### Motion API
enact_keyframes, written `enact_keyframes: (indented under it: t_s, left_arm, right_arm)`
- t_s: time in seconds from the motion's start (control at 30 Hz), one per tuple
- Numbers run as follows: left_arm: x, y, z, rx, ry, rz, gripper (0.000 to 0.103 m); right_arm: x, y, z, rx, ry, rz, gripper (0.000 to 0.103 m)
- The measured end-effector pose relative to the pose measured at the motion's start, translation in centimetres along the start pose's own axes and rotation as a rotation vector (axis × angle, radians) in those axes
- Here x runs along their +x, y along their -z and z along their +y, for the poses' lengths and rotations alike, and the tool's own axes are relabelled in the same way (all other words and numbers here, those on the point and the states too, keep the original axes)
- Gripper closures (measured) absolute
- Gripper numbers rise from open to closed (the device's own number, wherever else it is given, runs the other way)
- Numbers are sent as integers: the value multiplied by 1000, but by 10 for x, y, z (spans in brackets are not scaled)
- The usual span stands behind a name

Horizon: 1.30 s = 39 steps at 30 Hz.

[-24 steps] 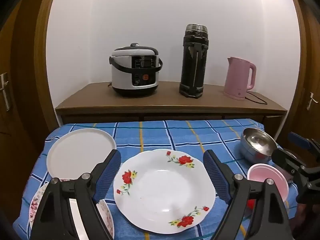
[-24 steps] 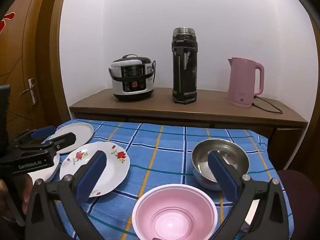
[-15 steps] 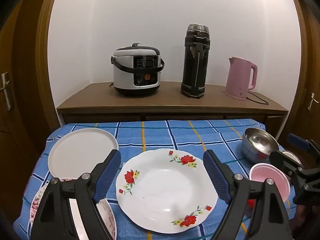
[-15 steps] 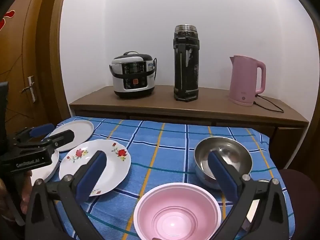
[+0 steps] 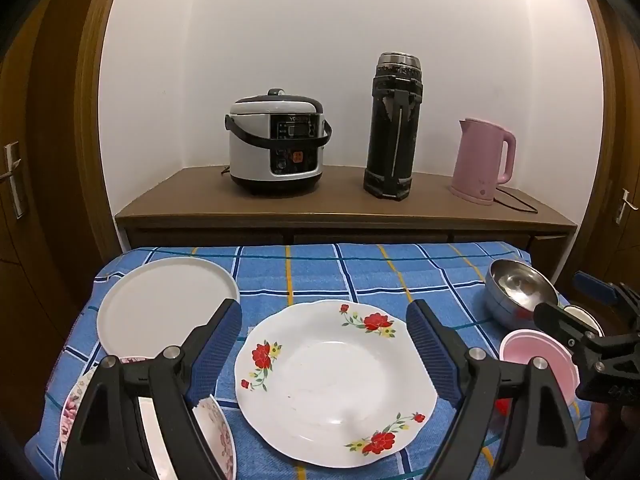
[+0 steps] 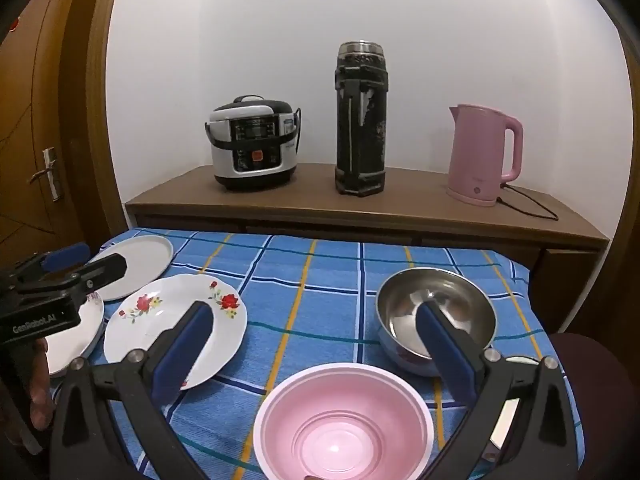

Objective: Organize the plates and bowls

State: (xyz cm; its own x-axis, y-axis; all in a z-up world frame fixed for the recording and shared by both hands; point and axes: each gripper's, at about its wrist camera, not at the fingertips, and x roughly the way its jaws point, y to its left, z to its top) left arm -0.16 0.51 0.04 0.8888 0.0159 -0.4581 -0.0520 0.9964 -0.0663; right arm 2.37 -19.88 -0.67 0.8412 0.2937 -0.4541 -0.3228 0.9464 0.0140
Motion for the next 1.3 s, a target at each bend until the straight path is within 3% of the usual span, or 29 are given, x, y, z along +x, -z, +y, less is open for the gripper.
enact_keyframes:
  t_s: [1.3]
  left_arm:
    - [-10, 0, 4, 3, -5, -34, 17]
  right_arm:
    - [-4, -1, 2, 7, 31, 7, 0]
